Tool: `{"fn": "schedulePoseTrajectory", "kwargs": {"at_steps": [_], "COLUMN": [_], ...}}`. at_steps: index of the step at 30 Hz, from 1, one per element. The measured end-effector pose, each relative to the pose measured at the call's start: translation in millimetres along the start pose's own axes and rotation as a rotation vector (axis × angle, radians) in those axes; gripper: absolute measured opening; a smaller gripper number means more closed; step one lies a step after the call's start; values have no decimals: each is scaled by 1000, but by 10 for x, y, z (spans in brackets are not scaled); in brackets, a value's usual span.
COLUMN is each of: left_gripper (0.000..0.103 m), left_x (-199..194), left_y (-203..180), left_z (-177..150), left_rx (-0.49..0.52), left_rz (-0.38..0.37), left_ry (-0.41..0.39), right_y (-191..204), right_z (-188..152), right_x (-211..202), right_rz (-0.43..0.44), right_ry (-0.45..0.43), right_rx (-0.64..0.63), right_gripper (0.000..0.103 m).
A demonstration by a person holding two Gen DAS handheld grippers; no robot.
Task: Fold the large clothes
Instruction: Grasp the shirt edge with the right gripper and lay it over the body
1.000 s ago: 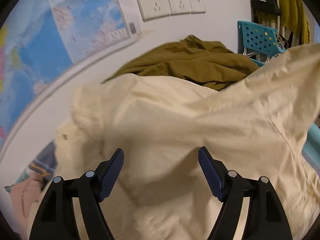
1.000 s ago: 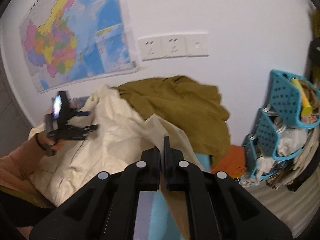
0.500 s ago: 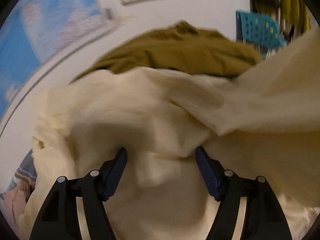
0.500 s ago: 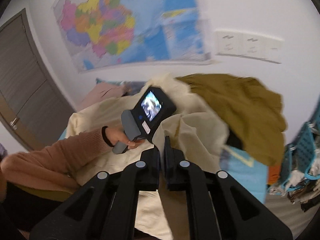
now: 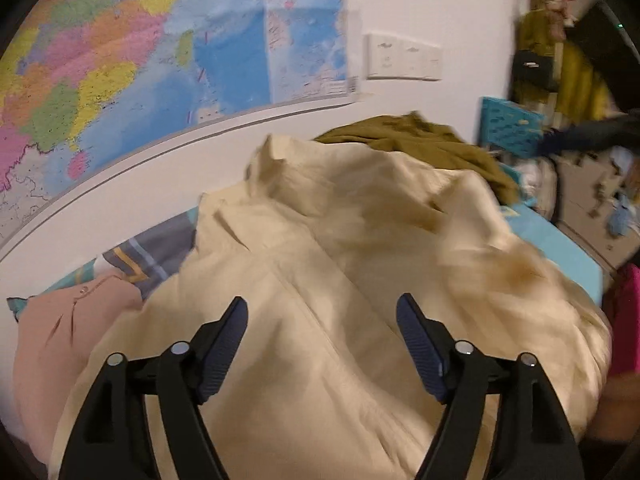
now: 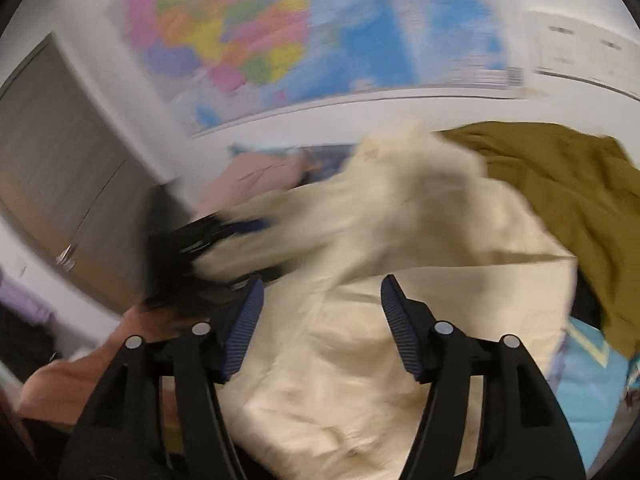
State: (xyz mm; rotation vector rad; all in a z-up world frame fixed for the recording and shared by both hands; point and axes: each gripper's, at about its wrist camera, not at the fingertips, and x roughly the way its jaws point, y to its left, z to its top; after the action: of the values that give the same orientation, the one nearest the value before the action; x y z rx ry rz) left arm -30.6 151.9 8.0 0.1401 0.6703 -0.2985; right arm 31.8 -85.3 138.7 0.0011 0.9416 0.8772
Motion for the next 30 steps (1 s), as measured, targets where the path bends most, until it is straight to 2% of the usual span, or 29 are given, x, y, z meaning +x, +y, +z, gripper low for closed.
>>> {"fn": "schedulePoseTrajectory", "kwargs": {"at_steps": [1, 2, 3, 4, 6, 9, 10, 13, 14, 15, 16, 17, 18, 19, 20, 21, 23, 26, 28, 30], "left_gripper": [81, 88, 90, 90, 90, 91, 91, 91, 86, 68, 57, 32, 20, 19, 17, 16, 15, 16, 25, 42], "left_x": [-95, -159, -173, -165, -89, 64, 141, 361, 450, 499, 531, 538, 530, 504, 450, 392, 270, 185, 287, 441], "left_y": [-19, -46, -93, -183, -340, -548, -593, -580, -572, -573, -568, -549, -515, -433, -342, -256, 39, 283, 384, 471], "left_z": [-77, -161, -212, -298, -408, -584, -625, -683, -686, -687, -682, -660, -634, -573, -502, -438, -264, -103, -28, -16], "left_rx": [1, 0, 6, 24, 62, 113, 124, 95, 81, 80, 87, 102, 107, 95, 97, 100, 65, 73, 78, 73], "left_rz": [-70, -148, -185, -224, -263, -317, -322, -358, -361, -361, -344, -309, -283, -248, -185, -133, -53, 37, 98, 138], "left_ry": [-23, -40, -38, -13, 52, 140, 181, 284, 330, 354, 368, 372, 358, 352, 330, 309, 263, 206, 219, 242], "right_y": [-105, -274, -452, -609, -1049, -1477, -1595, -1923, -1964, -1993, -1998, -1968, -1939, -1907, -1873, -1834, -1799, -1779, -1777, -1800], "right_z": [-21, -65, -116, -156, -279, -437, -482, -636, -665, -682, -694, -701, -687, -680, -658, -630, -584, -500, -453, -444], "right_x": [8, 17, 47, 82, 166, 273, 304, 481, 532, 609, 630, 647, 665, 648, 625, 594, 513, 352, 262, 296], "right_rz": [-22, -61, -151, -178, -171, -284, -277, -166, -145, -114, -93, -66, -49, -19, -1, -8, -17, -13, -15, -60], "right_ry": [-14, -35, -40, -37, -28, -31, -30, -13, -9, -3, -3, -1, -3, -8, -13, -20, -40, -118, -159, -150], "right_rx": [9, 36, 59, 98, 225, 269, 303, 412, 416, 415, 412, 398, 382, 366, 351, 330, 313, 311, 320, 323], "right_gripper": [61, 62, 63, 65, 65, 69, 72, 74, 74, 74, 74, 74, 74, 66, 50, 41, 6, 4, 3, 3]}}
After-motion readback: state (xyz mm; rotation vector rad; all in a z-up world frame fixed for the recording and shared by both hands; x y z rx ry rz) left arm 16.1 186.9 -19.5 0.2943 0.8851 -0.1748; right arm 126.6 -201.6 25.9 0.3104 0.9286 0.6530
